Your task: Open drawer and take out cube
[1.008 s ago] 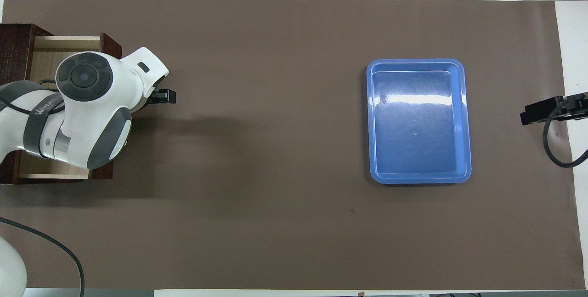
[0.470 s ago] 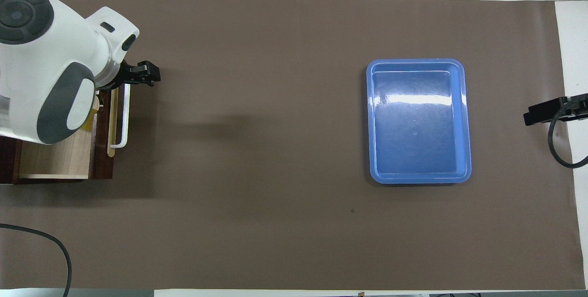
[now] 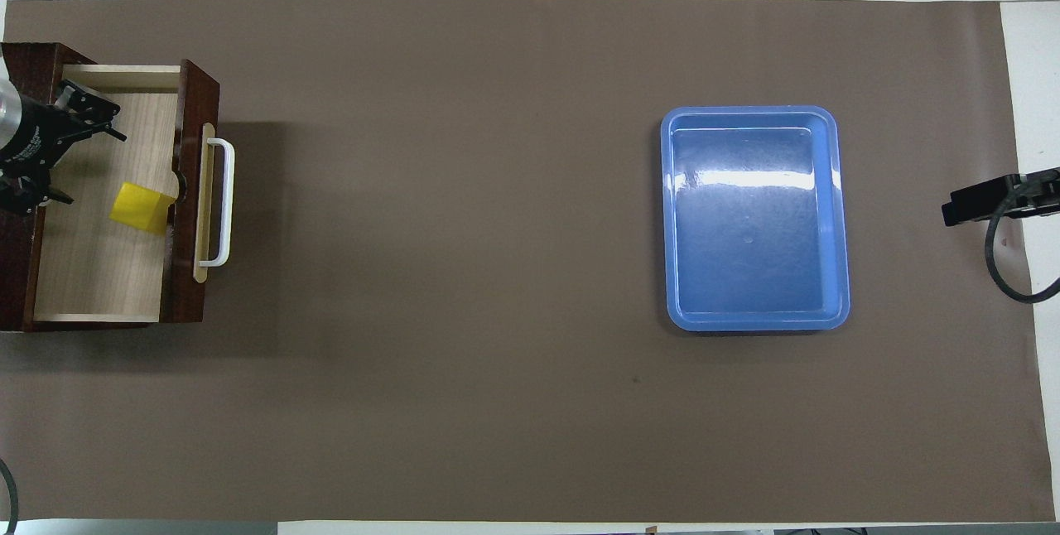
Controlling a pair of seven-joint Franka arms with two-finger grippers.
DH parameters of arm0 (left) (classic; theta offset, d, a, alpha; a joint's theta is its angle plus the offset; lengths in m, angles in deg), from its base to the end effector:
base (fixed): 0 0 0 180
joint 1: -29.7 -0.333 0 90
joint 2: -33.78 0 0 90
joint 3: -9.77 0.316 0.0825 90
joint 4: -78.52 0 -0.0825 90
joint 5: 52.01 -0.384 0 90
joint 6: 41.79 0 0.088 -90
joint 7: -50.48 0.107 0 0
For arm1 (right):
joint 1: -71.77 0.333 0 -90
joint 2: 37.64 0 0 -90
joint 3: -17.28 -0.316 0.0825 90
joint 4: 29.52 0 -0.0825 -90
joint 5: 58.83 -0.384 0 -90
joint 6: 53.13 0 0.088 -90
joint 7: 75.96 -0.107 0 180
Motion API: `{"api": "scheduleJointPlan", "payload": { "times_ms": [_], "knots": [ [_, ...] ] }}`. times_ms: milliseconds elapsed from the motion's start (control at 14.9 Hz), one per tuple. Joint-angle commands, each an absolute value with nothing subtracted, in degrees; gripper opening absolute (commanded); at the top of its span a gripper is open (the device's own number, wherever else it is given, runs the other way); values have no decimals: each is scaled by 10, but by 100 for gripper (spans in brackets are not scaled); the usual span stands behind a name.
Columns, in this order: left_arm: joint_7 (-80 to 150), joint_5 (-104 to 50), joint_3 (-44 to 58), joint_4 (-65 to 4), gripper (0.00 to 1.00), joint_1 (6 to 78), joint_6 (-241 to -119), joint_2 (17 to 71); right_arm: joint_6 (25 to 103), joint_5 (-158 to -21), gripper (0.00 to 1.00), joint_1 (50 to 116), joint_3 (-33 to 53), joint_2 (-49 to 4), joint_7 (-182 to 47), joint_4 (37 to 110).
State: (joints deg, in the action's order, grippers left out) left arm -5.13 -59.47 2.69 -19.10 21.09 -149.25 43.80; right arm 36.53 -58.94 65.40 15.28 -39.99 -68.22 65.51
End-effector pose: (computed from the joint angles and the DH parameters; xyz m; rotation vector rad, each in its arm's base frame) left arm 0.6142 0.0307 0.4860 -2.7042 -1.4077 -0.0692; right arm 0.5376 -0.0405 0.6051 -3.1331 -0.0920 0.0821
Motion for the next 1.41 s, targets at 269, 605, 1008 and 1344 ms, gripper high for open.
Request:
{"api": "scheduleJointPlan", "payload": {
  "times_ms": [269,605,1008,1344],
  "knots": [
    [-193,-586,23,-353,100,200,-1585,355,390,-636,100,711,142,-439,-941,743],
    [-195,-585,22,-382,100,197,-1589,340,449,-730,100,773,142,-420,-1183,792],
    [-200,-525,22,-387,42,189,-1617,340,564,-841,100,869,142,-368,-1377,838],
    [-205,-522,22,-301,0,191,-1584,366,638,-944,100,908,142,-339,-1425,865]
  ]
}}
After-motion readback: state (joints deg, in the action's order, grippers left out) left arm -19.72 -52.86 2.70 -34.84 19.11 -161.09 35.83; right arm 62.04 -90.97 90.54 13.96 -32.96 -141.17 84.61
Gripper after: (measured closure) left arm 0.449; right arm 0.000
